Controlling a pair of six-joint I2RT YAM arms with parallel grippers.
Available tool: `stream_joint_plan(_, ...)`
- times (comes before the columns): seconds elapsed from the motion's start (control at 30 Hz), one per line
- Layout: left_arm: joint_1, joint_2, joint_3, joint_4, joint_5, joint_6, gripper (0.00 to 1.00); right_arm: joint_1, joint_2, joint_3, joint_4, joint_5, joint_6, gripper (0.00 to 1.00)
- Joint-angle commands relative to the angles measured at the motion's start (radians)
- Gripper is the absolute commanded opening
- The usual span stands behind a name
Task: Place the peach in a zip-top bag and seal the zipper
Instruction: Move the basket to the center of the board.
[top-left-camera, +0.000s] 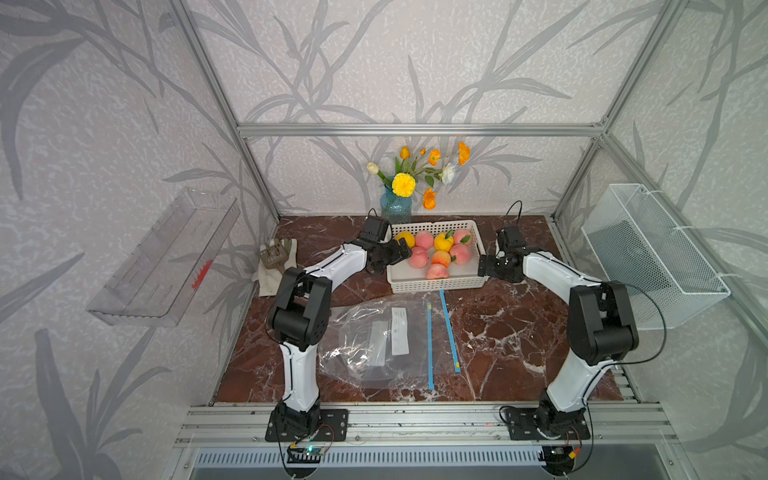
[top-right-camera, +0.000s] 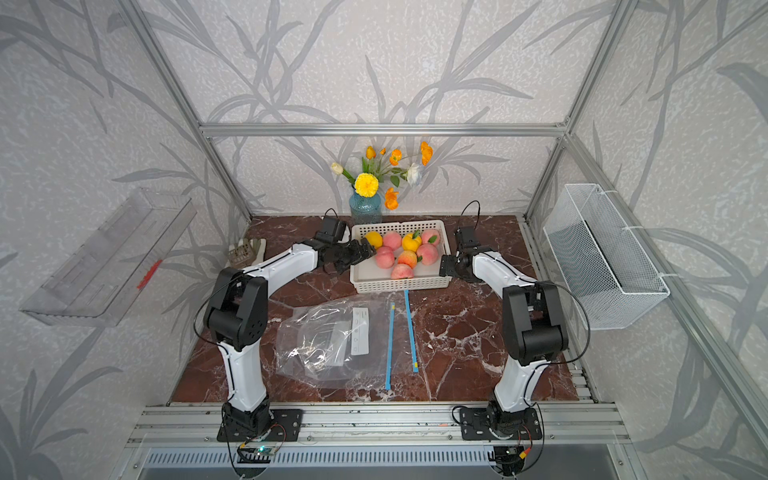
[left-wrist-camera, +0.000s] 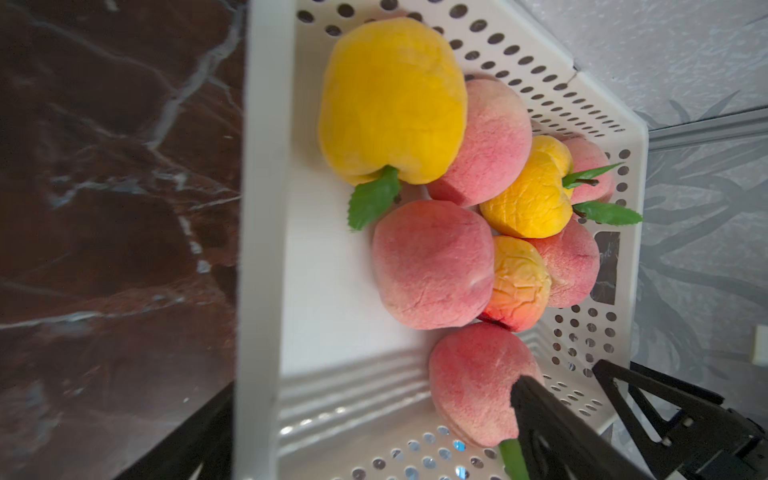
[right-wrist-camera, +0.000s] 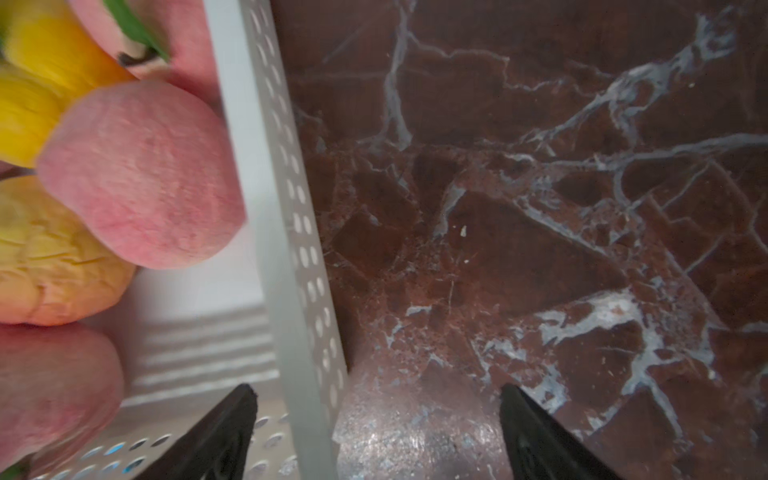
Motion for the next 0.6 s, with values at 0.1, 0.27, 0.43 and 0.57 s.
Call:
stream_joint_plan(0.1,-0.072,0.127,0.203,-0.017,0.085,0.007,0.96,-0.057,-0.045,-0.031,-0.078,0.127,0.053,0.91)
stream_joint_plan(0.27,-0.138,0.24,0.332,0.037,0.16,-0.024,0.96,-0.137,-0.088,-0.088,-0.1,0.203,0.069,0.91)
stream_joint_plan(0.43,-0.169,0.29,0.421,-0.011,0.135,-0.034,0.96,-0.169,-0.155,-0.07,-0.149,0.246,0.028,0.91)
stream_joint_plan(0.57,-0.165,0.218,0.407,-0.114,-0.006,0.016,0.98,-0.119,-0.237,-0.051,-0.185,0.204,-0.014,0.92)
